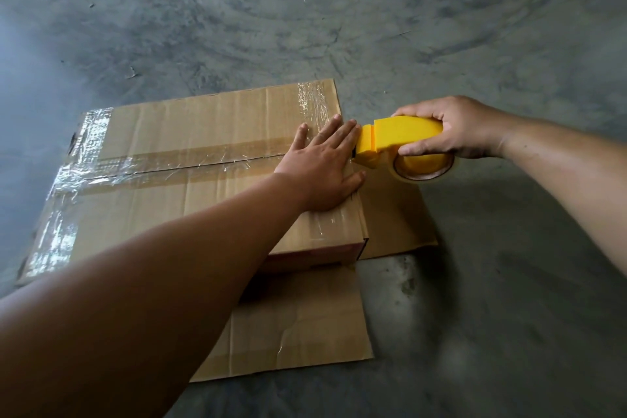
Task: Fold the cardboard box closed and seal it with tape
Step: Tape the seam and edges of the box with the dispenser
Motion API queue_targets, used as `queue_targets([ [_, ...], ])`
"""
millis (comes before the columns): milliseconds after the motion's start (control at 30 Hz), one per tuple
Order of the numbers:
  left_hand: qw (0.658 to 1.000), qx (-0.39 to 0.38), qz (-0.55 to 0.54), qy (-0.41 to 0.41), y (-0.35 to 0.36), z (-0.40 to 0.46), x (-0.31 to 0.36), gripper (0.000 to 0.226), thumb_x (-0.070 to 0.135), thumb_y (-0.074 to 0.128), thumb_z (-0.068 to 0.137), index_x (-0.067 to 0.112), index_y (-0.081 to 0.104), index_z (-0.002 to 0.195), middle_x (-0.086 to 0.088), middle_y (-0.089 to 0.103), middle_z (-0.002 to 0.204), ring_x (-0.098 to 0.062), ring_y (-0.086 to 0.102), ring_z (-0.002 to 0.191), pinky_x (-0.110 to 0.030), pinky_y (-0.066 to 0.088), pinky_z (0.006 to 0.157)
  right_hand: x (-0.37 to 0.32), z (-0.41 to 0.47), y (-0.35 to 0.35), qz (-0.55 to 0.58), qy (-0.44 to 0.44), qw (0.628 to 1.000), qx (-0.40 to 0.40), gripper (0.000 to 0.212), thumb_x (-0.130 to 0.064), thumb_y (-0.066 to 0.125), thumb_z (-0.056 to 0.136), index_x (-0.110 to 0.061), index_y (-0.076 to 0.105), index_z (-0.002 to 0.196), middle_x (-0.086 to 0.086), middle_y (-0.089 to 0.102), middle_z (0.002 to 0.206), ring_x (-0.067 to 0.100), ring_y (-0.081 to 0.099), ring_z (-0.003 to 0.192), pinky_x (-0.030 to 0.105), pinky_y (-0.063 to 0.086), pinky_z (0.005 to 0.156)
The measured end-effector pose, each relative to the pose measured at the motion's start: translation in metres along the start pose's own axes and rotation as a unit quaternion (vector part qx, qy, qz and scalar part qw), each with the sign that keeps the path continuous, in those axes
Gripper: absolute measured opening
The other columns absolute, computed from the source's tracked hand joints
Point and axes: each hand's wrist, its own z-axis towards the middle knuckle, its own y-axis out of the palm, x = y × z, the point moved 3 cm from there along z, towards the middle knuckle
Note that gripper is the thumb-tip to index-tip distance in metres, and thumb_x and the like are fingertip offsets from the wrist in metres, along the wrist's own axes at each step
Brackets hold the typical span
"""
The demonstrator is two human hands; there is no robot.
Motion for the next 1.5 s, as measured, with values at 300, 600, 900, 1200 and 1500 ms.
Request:
queue_targets([
  [300, 1.0, 0.015, -0.003, -0.024, 0.006, -0.004, -0.001, 0.1, 0.078, 0.021, 0.088, 0.013, -0.005, 0.158, -0.005, -0.015, 0.165, -0.017, -0.018, 0.15, -0.048, -0.004, 0.122, -0.019, -0.003, -0.007, -0.022, 0.004, 0.999, -0.027, 0.07, -0.065, 0.069, 0.057, -0.035, 0.063, 0.12, -0.013, 0.065, 0.111, 0.01, 0.059, 0.102, 0.026, 0.043, 0.089],
  [600, 1.0, 0.006, 0.015, -0.017, 0.005, -0.004, -0.001, 0.105, 0.084, 0.019, 0.084, 0.014, -0.006, 0.158, -0.003, -0.017, 0.165, -0.016, -0.019, 0.15, -0.048, -0.002, 0.122, -0.003, 0.003, 0.03, -0.091, 0.019, 0.99, -0.103, 0.054, -0.065, 0.073, 0.062, -0.033, 0.066, 0.105, -0.013, 0.067, 0.095, 0.014, 0.062, 0.089, 0.029, 0.048, 0.077],
  [900, 0.999, 0.033, -0.001, -0.002, 0.005, -0.002, -0.002, 0.082, 0.075, 0.032, 0.088, 0.022, 0.029, 0.151, -0.006, -0.01, 0.166, -0.02, -0.012, 0.152, -0.054, 0.001, 0.121, -0.002, 0.004, 0.019, -0.121, 0.028, 0.99, -0.063, 0.072, -0.062, 0.074, 0.064, -0.036, 0.057, 0.128, -0.007, 0.062, 0.122, 0.016, 0.057, 0.105, 0.032, 0.046, 0.09],
  [1200, 0.988, 0.017, -0.148, -0.025, -0.011, -0.003, -0.006, 0.085, 0.071, 0.033, 0.092, 0.025, 0.007, 0.159, -0.004, 0.001, 0.167, -0.018, -0.003, 0.153, -0.051, 0.0, 0.122, -0.037, -0.02, -0.013, -0.169, 0.049, 0.983, 0.058, 0.071, -0.06, 0.075, 0.064, -0.03, 0.057, 0.126, 0.0, 0.063, 0.125, 0.022, 0.057, 0.111, 0.028, 0.042, 0.083],
  [1500, 0.643, 0.043, -0.723, -0.249, -0.053, -0.029, -0.051, 0.061, 0.056, 0.048, 0.097, 0.003, 0.056, 0.127, -0.018, 0.066, 0.11, -0.026, 0.07, 0.082, -0.032, 0.057, 0.061, -0.129, -0.036, -0.033, -0.091, -0.021, 0.99, 0.11, 0.077, -0.071, 0.073, 0.056, -0.038, 0.056, 0.124, -0.012, 0.06, 0.113, 0.011, 0.055, 0.098, 0.027, 0.042, 0.078],
])
